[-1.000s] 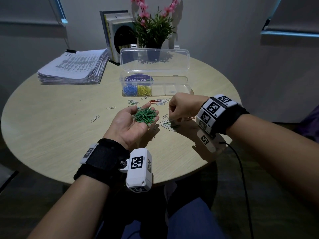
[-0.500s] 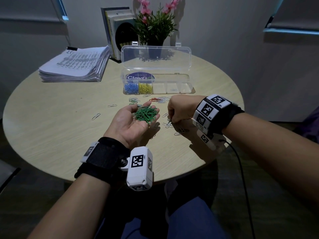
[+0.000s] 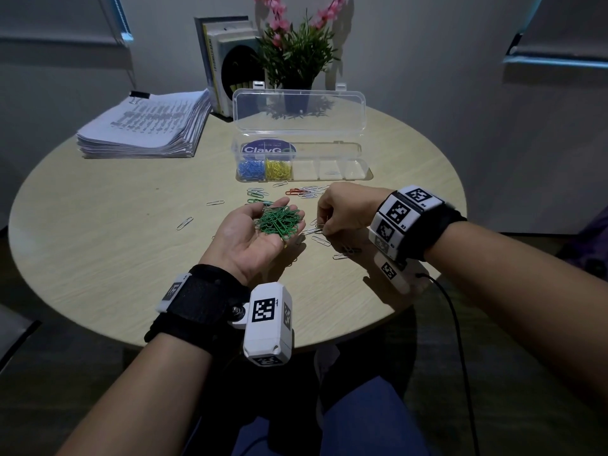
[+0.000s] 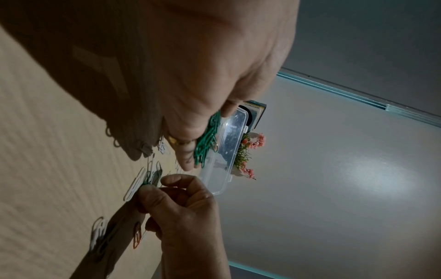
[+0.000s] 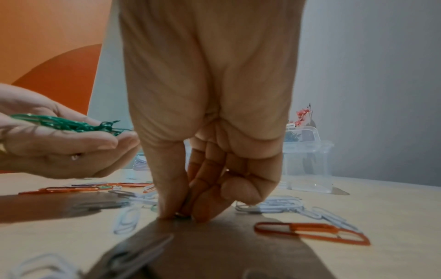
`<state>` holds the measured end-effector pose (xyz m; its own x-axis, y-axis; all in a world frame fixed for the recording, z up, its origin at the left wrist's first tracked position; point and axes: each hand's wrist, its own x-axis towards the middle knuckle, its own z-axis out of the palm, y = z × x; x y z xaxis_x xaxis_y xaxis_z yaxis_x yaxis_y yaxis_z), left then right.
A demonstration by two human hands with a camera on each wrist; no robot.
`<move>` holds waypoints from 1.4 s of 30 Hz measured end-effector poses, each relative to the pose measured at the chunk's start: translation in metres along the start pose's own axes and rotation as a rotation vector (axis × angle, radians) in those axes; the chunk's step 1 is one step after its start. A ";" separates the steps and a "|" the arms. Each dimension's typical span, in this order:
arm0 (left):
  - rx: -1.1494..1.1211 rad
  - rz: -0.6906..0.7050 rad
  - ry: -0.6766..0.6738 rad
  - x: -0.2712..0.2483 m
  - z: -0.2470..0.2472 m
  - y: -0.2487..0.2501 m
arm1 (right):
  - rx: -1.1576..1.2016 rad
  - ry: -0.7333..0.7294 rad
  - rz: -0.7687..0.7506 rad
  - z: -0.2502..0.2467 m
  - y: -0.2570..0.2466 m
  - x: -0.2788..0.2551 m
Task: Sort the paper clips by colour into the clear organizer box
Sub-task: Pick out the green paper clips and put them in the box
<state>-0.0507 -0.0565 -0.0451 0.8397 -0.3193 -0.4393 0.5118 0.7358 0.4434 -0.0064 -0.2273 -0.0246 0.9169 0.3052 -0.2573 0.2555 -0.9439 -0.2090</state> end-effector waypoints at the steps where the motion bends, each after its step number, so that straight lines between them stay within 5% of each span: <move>1: 0.001 0.001 -0.002 0.000 0.000 0.000 | -0.004 0.003 0.006 0.000 0.000 0.000; 32: 0.004 -0.016 -0.005 0.003 -0.002 -0.002 | -0.133 -0.110 0.137 -0.007 0.000 -0.005; 42: -0.048 -0.043 0.000 0.004 0.004 -0.014 | 0.273 0.019 -0.150 -0.044 -0.042 -0.015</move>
<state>-0.0540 -0.0705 -0.0502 0.8171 -0.3512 -0.4572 0.5382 0.7490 0.3865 -0.0176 -0.1974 0.0298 0.8814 0.4335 -0.1877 0.2988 -0.8194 -0.4892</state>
